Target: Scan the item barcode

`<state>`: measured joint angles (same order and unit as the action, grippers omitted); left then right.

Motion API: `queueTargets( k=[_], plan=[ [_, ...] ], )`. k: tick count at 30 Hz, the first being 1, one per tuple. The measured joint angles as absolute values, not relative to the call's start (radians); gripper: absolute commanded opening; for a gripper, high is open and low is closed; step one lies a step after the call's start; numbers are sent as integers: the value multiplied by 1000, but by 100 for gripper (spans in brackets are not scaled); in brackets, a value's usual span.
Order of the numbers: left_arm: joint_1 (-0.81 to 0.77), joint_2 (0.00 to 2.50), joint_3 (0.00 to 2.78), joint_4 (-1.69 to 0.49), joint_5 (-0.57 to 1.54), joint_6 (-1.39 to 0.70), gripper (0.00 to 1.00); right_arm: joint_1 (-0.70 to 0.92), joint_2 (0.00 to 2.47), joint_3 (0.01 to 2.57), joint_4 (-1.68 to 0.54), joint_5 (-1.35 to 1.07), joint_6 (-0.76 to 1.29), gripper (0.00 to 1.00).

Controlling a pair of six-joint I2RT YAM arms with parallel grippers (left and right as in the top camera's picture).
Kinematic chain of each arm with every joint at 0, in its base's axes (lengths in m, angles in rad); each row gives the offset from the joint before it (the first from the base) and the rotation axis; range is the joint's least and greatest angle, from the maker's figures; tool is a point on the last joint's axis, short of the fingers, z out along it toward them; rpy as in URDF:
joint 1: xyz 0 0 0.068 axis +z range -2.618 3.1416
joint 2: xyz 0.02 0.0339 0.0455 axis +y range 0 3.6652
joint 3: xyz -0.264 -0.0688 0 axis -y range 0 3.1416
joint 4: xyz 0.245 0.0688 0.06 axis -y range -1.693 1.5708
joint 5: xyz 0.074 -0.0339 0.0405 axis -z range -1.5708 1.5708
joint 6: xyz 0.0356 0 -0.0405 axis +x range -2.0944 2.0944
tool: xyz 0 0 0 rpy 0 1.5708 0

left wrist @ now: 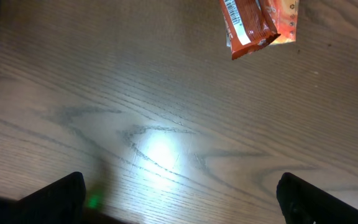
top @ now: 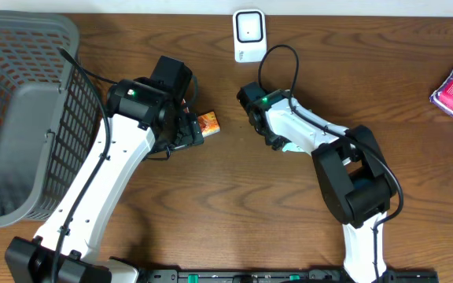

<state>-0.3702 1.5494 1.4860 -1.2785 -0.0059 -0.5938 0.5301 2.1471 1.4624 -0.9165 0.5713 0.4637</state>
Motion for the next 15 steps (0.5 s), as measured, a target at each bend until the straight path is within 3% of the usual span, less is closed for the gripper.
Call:
queueTargets(
  k=[6, 15],
  plan=[
    [-370, 1549, 1486, -1279, -6, -594, 98, 463, 2135, 1514, -940, 386, 414, 1],
    [-370, 1549, 1486, -1279, -6, -594, 98, 229, 2136, 1668, -955, -527, 222, 1]
  ],
)
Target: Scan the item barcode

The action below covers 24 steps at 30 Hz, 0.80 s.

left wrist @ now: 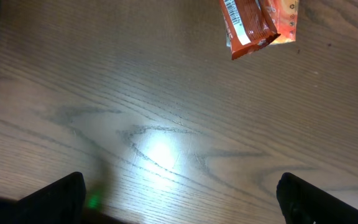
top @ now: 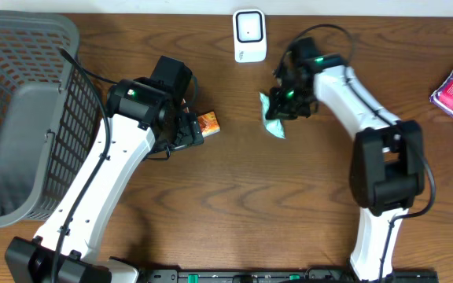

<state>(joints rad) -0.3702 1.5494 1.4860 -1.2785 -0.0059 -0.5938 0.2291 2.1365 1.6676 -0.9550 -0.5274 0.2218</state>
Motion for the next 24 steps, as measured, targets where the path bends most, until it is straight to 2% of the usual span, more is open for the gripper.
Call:
queueTargets(
  k=[6, 12, 13, 18, 24],
  plan=[
    [-370, 1549, 1486, -1279, -6, -594, 98, 104, 2136, 1598, -903, -897, 142, 1],
    [-370, 1549, 1486, -1278, -6, -594, 98, 43, 2142, 1333, -706, -1040, 154, 3],
    [-370, 1550, 1486, -1279, -6, -594, 98, 34, 2144, 1302, -686, -1053, 159, 6],
    [-370, 1549, 1486, -1279, -6, -594, 98, -32, 2146, 1259, -700, -1030, 182, 35],
    [-370, 1549, 1486, -1278, -6, -594, 98, -114, 2146, 1378, -924, -773, 201, 41]
  ],
)
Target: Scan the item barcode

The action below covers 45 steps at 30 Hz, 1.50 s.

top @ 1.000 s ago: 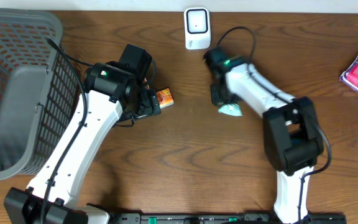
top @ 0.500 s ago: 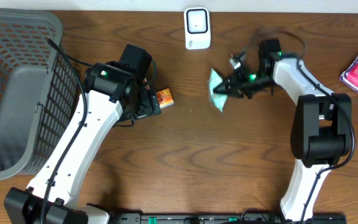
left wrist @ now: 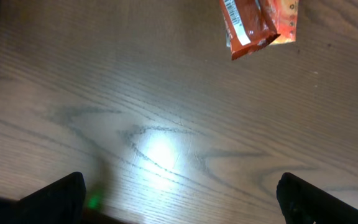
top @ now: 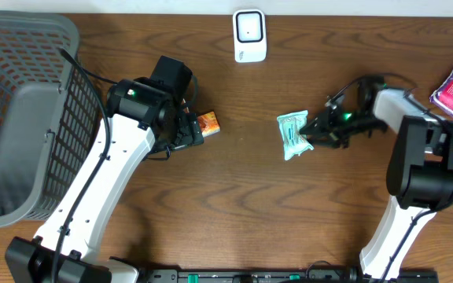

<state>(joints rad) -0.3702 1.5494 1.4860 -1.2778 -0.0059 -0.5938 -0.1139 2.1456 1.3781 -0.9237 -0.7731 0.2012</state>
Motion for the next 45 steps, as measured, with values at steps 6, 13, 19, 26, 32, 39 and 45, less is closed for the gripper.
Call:
queueTargets(
  k=[6, 13, 19, 26, 32, 39, 45],
  plan=[
    [-370, 1549, 1486, -1279, -6, -594, 98, -109, 2145, 1579, -1138, -582, 160, 58],
    [-370, 1550, 1486, -1279, -6, -594, 98, -64, 2141, 1619, -1167, -527, 95, 84],
    [-370, 1550, 1486, -1279, -6, -594, 98, -7, 2141, 1619, -1165, -516, 66, 82],
    [-370, 1549, 1486, -1279, -6, -594, 98, 61, 2141, 1570, -1080, -486, 59, 66],
    [-370, 1549, 1486, -1279, -6, -594, 98, 72, 2113, 1423, -947, -524, 80, 13],
    [-370, 1550, 1486, -1279, -6, -594, 98, 69, 2115, 1402, -871, -643, 114, 1],
    [-370, 1549, 1486, -1279, -6, -594, 98, 74, 2133, 1500, -573, -756, 321, 1]
  ],
)
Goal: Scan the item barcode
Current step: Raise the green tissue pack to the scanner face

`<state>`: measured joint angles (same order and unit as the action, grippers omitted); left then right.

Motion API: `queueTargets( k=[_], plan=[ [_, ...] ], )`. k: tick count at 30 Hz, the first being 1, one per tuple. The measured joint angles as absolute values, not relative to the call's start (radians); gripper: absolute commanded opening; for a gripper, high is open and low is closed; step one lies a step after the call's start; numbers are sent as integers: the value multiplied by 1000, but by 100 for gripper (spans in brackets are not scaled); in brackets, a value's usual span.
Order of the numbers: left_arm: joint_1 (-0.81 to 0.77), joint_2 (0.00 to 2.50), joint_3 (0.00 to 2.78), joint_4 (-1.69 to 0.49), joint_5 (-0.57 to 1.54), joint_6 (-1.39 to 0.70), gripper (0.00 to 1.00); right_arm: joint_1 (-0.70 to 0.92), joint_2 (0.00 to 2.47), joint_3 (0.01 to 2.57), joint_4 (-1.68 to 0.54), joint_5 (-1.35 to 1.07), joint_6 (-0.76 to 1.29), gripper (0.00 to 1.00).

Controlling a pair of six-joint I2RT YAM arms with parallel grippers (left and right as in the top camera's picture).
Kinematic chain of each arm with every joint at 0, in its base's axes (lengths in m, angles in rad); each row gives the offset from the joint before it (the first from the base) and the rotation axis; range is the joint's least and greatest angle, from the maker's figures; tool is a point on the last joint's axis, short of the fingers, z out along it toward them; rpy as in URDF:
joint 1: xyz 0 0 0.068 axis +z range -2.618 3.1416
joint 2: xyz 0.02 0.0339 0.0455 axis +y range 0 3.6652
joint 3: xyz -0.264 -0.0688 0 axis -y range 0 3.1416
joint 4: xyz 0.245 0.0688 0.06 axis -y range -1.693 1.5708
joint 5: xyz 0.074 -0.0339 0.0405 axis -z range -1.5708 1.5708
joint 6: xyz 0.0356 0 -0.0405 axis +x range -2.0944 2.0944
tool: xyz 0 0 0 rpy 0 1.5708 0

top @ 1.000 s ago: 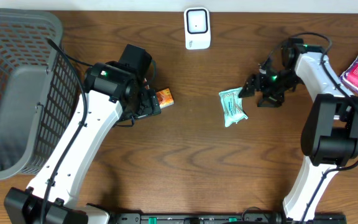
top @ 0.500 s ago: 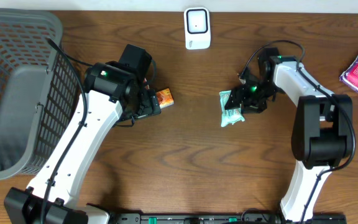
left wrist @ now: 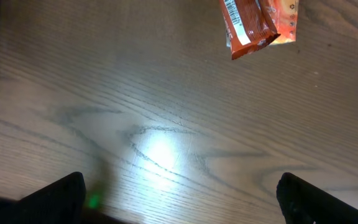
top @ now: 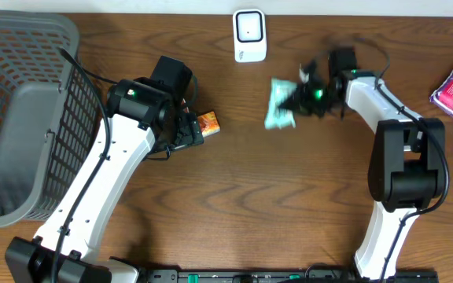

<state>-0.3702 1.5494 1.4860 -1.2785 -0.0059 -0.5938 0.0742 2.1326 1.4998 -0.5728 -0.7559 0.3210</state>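
Observation:
A white scanner [top: 249, 35] stands at the table's far edge. Just right of and below it a teal packet [top: 280, 102] shows blurred, with my right gripper [top: 301, 93] shut on its right side. An orange snack packet [top: 208, 123] lies on the wood, its barcode strip showing in the left wrist view [left wrist: 257, 25]. My left gripper [top: 185, 134] sits beside that packet's left end. It is open [left wrist: 179, 205], with bare wood between its dark fingers [left wrist: 58, 196].
A large grey mesh basket [top: 22, 118] fills the left side. A purple packet lies at the far right edge. The right arm's cable loops above its wrist near the scanner.
The teal packet and my right gripper have moved up and left, from mid-table to just right of the scanner. The left arm and the orange packet have not moved.
First my right gripper was low at mid-table on the teal packet. Then it held the packet below the scanner. Later the arm reached in from the right with the packet at mid-table. Now the packet is near the scanner again. The left arm stayed still.

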Motion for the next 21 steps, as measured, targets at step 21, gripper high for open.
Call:
queueTargets(
  k=[21],
  plan=[
    [-370, 1549, 1486, -1279, -6, -594, 98, 257, 2154, 1556, 311, -450, 1136, 1]
  ],
)
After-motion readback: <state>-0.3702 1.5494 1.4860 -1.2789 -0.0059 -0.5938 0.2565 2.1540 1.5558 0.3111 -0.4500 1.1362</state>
